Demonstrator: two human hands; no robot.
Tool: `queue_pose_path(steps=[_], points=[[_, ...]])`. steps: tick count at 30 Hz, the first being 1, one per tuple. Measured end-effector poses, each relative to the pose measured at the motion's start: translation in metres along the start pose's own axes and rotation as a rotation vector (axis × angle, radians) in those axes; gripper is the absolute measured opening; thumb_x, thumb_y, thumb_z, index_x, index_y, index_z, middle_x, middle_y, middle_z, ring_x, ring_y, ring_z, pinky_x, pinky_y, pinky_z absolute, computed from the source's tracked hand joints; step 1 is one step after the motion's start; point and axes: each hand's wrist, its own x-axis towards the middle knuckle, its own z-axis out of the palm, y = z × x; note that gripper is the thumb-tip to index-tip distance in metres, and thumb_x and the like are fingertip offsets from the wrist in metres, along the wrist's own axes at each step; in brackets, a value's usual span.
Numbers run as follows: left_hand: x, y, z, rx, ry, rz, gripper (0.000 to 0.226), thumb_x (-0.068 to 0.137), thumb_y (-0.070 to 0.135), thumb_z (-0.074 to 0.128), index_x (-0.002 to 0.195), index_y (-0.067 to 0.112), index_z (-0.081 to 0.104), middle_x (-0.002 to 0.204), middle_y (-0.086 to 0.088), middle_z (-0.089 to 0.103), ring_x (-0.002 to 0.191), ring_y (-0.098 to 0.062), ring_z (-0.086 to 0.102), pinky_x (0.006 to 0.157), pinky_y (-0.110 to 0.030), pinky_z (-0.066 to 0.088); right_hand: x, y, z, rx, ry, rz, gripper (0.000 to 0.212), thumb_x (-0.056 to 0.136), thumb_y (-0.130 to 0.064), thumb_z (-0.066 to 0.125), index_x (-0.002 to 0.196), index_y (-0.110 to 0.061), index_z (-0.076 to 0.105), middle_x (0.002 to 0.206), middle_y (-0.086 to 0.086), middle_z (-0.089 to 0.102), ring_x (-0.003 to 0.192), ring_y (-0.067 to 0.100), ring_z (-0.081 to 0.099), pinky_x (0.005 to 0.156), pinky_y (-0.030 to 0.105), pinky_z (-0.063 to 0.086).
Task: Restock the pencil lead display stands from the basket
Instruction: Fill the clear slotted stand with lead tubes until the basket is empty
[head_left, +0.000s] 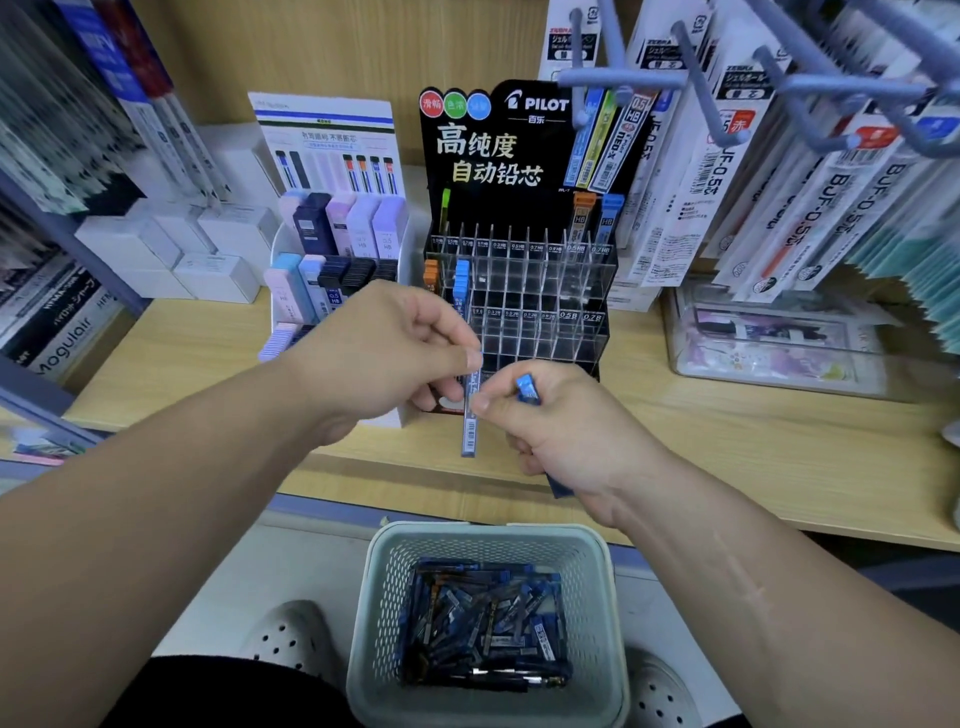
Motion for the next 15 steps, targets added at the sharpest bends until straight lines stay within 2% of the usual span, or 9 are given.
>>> queue_pose_path(steps=[2,4,5,7,9,11,15], points=[[-0.002,0.001,-0.004,0.046,-0.026,0.018,0.003,0.086,0.003,0.074,0.085,0.005,0.072,0.068,-0.018,0.070,0.060,-0.018,0.067,0.059,-0.035,0.055,-0.001,0.002,0.004,-0.054,0.011,-0.001,0.011,0.090,-0.028,0.075,0.081,-0.025,0.071,0.052,-0.014,0.046,0.058,0.019,0.039,0.061,0.034,0.033],[-0.001,-0.001,-0.007,0.083,0.013,0.047,0.004,0.085,0.003,0.075,0.084,0.006,0.072,0.068,-0.018,0.070,0.057,-0.014,0.066,0.055,-0.028,0.054,-0.002,0.001,0.006,-0.064,0.042,0.039,0.013,0.092,-0.035,0.071,0.086,-0.024,0.073,0.052,-0.014,0.044,0.057,0.015,0.037,0.060,0.032,0.033],[0.001,-0.004,-0.009,0.090,0.055,0.066,0.005,0.085,0.003,0.075,0.084,0.006,0.071,0.068,-0.017,0.071,0.057,-0.014,0.067,0.056,-0.026,0.054,-0.002,0.000,0.006,-0.023,0.061,0.074,0.019,0.094,-0.039,0.067,0.087,-0.023,0.073,0.055,-0.011,0.041,0.056,0.015,0.035,0.057,0.032,0.031],[0.004,-0.009,-0.011,0.086,0.131,0.106,0.007,0.085,0.002,0.074,0.083,0.007,0.070,0.069,-0.013,0.072,0.064,-0.021,0.071,0.064,-0.032,0.059,0.000,-0.004,0.005,0.127,0.125,0.168,0.028,0.100,-0.036,0.056,0.083,-0.018,0.070,0.058,-0.006,0.040,0.053,0.014,0.033,0.050,0.029,0.029],[0.007,-0.015,-0.012,0.096,0.164,0.130,0.010,0.086,0.001,0.074,0.082,0.009,0.070,0.070,-0.010,0.073,0.072,-0.025,0.074,0.074,-0.039,0.062,0.000,-0.008,0.000,0.300,0.201,0.254,0.029,0.098,-0.027,0.050,0.076,-0.014,0.063,0.058,-0.002,0.044,0.052,0.014,0.036,0.046,0.026,0.028],[0.009,-0.020,-0.011,0.145,0.183,0.156,0.011,0.086,0.002,0.073,0.081,0.012,0.070,0.070,-0.006,0.073,0.074,-0.020,0.074,0.077,-0.039,0.062,0.001,-0.010,-0.004,0.435,0.250,0.271,0.026,0.094,-0.020,0.046,0.071,-0.015,0.056,0.059,0.001,0.047,0.051,0.016,0.037,0.044,0.027,0.026],[0.014,-0.022,-0.007,0.242,0.206,0.227,0.011,0.087,0.006,0.073,0.083,0.015,0.069,0.072,0.001,0.074,0.074,-0.009,0.074,0.073,-0.024,0.058,0.005,-0.009,-0.006,0.509,0.281,0.241,0.033,0.102,-0.022,0.046,0.072,-0.015,0.057,0.063,0.003,0.055,0.051,0.015,0.042,0.042,0.025,0.028]])
